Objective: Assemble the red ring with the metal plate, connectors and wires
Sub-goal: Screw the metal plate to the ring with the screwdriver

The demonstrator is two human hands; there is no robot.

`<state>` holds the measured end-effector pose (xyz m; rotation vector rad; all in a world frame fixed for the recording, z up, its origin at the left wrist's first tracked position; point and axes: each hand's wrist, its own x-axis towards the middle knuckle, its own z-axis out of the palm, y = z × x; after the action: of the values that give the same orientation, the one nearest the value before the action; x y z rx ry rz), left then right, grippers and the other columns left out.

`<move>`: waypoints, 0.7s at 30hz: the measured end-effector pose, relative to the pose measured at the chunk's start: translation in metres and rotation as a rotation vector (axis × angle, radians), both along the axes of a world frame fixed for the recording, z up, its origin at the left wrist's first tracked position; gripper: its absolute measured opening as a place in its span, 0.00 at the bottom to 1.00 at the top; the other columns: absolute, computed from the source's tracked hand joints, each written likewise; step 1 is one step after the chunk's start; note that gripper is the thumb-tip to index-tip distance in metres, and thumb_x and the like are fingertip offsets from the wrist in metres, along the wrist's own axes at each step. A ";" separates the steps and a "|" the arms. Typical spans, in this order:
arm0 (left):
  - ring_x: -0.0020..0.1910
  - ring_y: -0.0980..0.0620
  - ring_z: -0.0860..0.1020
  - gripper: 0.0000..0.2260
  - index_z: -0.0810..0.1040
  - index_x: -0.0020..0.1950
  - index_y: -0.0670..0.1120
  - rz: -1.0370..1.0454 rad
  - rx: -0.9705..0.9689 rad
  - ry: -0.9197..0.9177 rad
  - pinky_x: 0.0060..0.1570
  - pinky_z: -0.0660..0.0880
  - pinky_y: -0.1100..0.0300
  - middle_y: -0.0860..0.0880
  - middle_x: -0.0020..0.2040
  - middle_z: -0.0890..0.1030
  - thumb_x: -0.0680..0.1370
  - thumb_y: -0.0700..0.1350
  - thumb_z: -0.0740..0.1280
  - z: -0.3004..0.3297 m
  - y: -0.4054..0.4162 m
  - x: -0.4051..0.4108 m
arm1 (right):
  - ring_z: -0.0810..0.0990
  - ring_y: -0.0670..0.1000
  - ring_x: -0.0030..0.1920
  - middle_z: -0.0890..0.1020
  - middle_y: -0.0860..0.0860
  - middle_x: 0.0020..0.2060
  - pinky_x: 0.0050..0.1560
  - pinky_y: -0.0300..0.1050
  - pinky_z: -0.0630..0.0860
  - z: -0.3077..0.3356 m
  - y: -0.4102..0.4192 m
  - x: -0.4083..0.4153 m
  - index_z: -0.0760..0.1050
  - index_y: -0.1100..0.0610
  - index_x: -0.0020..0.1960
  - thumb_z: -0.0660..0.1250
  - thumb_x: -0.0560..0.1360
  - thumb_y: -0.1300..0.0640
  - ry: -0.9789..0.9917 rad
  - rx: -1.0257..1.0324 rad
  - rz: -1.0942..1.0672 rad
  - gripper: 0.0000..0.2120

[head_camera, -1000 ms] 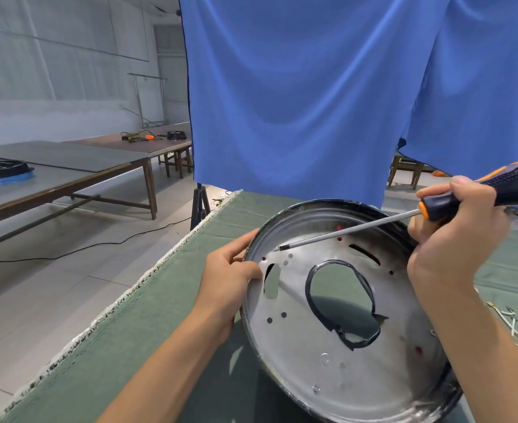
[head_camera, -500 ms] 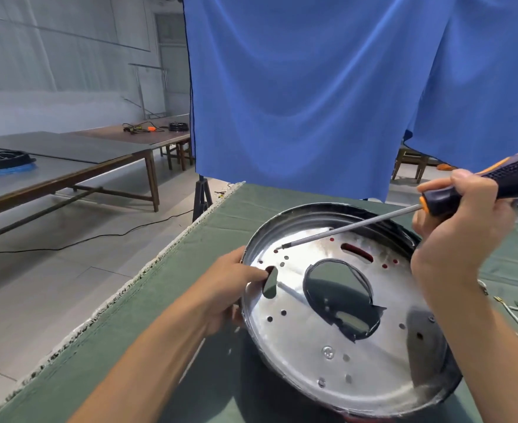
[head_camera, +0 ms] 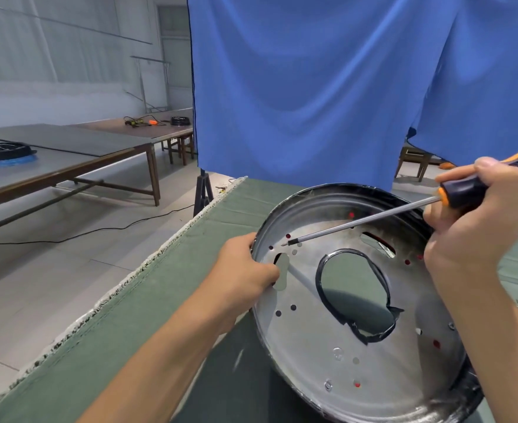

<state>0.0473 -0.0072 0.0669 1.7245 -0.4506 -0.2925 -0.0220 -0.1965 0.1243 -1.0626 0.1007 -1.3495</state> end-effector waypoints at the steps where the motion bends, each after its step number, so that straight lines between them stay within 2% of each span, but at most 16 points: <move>1: 0.36 0.48 0.76 0.08 0.77 0.44 0.39 -0.006 -0.002 -0.004 0.38 0.75 0.55 0.43 0.37 0.78 0.71 0.27 0.63 -0.001 0.000 0.000 | 0.59 0.51 0.24 0.65 0.51 0.22 0.25 0.39 0.55 0.000 0.000 0.000 0.73 0.54 0.22 0.60 0.67 0.55 0.002 0.001 0.004 0.15; 4: 0.35 0.48 0.76 0.07 0.76 0.44 0.37 -0.022 0.004 -0.020 0.37 0.76 0.54 0.44 0.36 0.78 0.71 0.27 0.64 -0.001 0.000 0.001 | 0.60 0.51 0.24 0.64 0.52 0.24 0.26 0.40 0.54 0.001 0.000 -0.001 0.73 0.53 0.21 0.60 0.67 0.55 0.016 0.006 0.003 0.16; 7: 0.37 0.46 0.78 0.08 0.77 0.44 0.40 -0.024 0.021 -0.046 0.43 0.79 0.45 0.43 0.38 0.80 0.71 0.29 0.64 -0.001 0.000 0.001 | 0.60 0.50 0.23 0.64 0.50 0.22 0.26 0.39 0.55 0.001 0.000 0.000 0.72 0.53 0.22 0.60 0.67 0.54 0.024 0.006 0.004 0.16; 9: 0.40 0.41 0.81 0.10 0.77 0.43 0.44 -0.016 0.033 -0.065 0.45 0.79 0.45 0.42 0.40 0.82 0.70 0.29 0.65 -0.001 0.001 -0.001 | 0.60 0.50 0.24 0.64 0.50 0.22 0.26 0.39 0.55 0.001 0.001 -0.001 0.73 0.53 0.22 0.60 0.68 0.55 0.030 -0.008 0.001 0.16; 12: 0.42 0.44 0.82 0.14 0.77 0.45 0.48 -0.011 0.043 -0.091 0.44 0.80 0.48 0.46 0.41 0.83 0.69 0.30 0.65 0.000 0.000 -0.003 | 0.60 0.50 0.24 0.65 0.48 0.20 0.26 0.40 0.56 -0.001 0.001 -0.002 0.73 0.52 0.22 0.59 0.69 0.55 0.027 -0.031 -0.003 0.17; 16: 0.36 0.56 0.79 0.18 0.75 0.48 0.54 -0.011 0.044 -0.156 0.38 0.78 0.61 0.55 0.39 0.82 0.68 0.32 0.66 0.003 -0.001 -0.006 | 0.57 0.51 0.26 0.61 0.49 0.23 0.27 0.42 0.54 -0.002 -0.001 -0.002 0.72 0.52 0.22 0.59 0.69 0.54 0.034 -0.022 0.021 0.17; 18: 0.36 0.59 0.79 0.20 0.74 0.50 0.57 -0.014 0.042 -0.174 0.36 0.77 0.65 0.57 0.40 0.81 0.68 0.33 0.67 0.003 -0.001 -0.008 | 0.58 0.50 0.25 0.61 0.48 0.23 0.27 0.40 0.54 -0.003 0.000 -0.003 0.72 0.51 0.22 0.58 0.70 0.54 0.034 -0.018 0.020 0.18; 21: 0.41 0.58 0.80 0.23 0.72 0.57 0.57 -0.001 0.042 -0.181 0.41 0.79 0.62 0.58 0.44 0.81 0.69 0.34 0.69 0.003 -0.001 -0.009 | 0.59 0.49 0.24 0.63 0.46 0.21 0.27 0.39 0.56 0.000 0.002 -0.004 0.72 0.51 0.21 0.57 0.76 0.58 0.038 0.005 0.014 0.24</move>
<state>0.0386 -0.0078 0.0694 1.7999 -0.5803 -0.1473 -0.0260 -0.1941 0.1240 -1.0837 0.1246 -1.3157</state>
